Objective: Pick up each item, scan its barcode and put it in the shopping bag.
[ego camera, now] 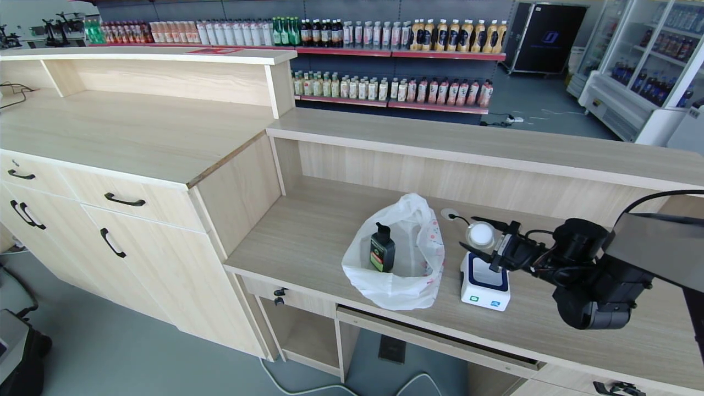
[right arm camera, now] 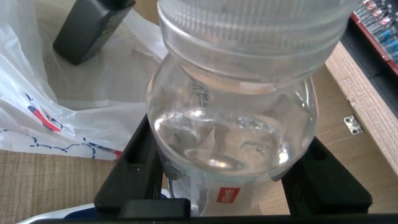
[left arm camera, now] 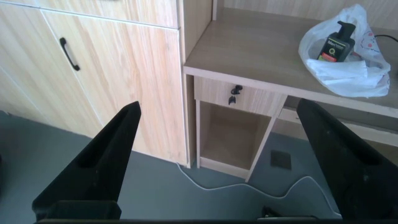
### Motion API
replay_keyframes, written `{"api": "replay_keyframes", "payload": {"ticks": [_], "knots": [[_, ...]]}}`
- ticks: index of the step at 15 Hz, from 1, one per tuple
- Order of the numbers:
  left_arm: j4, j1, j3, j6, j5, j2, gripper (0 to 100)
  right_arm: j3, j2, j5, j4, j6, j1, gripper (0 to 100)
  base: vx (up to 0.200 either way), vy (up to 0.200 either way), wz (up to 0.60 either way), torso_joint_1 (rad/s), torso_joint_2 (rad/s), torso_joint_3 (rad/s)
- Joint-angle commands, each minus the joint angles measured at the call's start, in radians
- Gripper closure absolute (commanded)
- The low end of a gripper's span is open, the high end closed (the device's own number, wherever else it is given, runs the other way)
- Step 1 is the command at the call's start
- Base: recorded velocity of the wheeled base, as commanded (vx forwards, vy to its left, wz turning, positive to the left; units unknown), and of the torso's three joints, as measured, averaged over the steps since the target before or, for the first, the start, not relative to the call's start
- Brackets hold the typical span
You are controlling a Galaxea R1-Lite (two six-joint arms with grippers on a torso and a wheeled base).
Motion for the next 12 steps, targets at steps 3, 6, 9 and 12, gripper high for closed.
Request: {"api": "replay_keyframes", "payload": {"ticks": [3, 6, 9, 12], "knots": [[0.000, 0.000, 0.000, 0.000, 0.002, 0.002, 0, -0.011, 0.008, 0.000, -0.001, 0.001, 0.000, 100, 0.000, 0.000, 0.00, 0.000, 0.00, 0.000], [0.000, 0.000, 0.000, 0.000, 0.000, 0.000, 0, -0.020, 0.013, 0.000, -0.001, 0.010, 0.000, 100, 0.000, 0.000, 0.00, 0.000, 0.00, 0.000], [0.000, 0.000, 0.000, 0.000, 0.000, 0.002, 0, -0.028, 0.014, 0.000, -0.001, 0.018, -0.003, 100, 0.000, 0.000, 0.00, 0.000, 0.00, 0.000], [0.000, 0.000, 0.000, 0.000, 0.000, 0.000, 0, -0.029, 0.014, 0.000, -0.001, 0.018, -0.003, 100, 0.000, 0.000, 0.00, 0.000, 0.00, 0.000]]}}
